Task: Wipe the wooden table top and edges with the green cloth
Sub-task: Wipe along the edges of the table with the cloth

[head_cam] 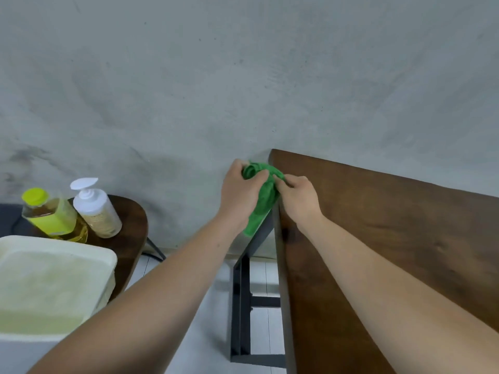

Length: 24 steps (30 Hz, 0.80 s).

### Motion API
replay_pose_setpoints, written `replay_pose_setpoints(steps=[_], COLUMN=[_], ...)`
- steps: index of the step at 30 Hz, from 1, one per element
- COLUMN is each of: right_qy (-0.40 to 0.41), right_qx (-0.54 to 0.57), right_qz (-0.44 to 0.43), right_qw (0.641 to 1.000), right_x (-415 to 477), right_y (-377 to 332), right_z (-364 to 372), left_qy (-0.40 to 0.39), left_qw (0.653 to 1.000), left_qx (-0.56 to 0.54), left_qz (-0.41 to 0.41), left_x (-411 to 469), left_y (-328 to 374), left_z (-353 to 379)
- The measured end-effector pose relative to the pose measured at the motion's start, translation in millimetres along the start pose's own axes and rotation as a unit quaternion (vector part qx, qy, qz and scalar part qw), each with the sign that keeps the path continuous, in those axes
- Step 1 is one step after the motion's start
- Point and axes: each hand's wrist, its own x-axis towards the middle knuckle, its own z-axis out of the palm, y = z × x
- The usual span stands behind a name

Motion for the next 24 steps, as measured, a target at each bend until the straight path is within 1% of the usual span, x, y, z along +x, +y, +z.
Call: replay_pose_setpoints(steps=[3,8,11,14,18,21,23,24], right_qy=[0.028,0.067,0.093,0.091,0.088,0.088,0.085,0.087], right_qx=[-0.023,-0.012,-0.038,-0.061,-0.126,-0.176,-0.203,-0.210], right_qz=[0.026,0.075,0.075,0.039,-0.005,-0.024,-0.030,-0.028], right_qw=[0.999,0.995,0.992,0.993,0.988,0.980,0.975,0.973], right_x=[25,35,40,46,55,59,60,59], right_y=[24,61,84,111,134,139,141,141], right_z=[-15,-49,-60,-63,-59,-54,-50,-49], left_qy=[-0.032,-0.081,-0.120,-0.145,-0.143,-0.117,-0.096,-0.074], left_qw=[0.995,0.973,0.957,0.943,0.930,0.922,0.904,0.895], left_qx=[0.083,0.192,0.241,0.268,0.280,0.287,0.324,0.352], left_qz=[0.048,0.097,0.107,0.132,0.188,0.230,0.261,0.263], left_x=[19,35,34,34,37,40,43,43], left_y=[-8,-39,-59,-66,-66,-79,-90,-94], left_z=[34,92,114,122,111,102,104,106])
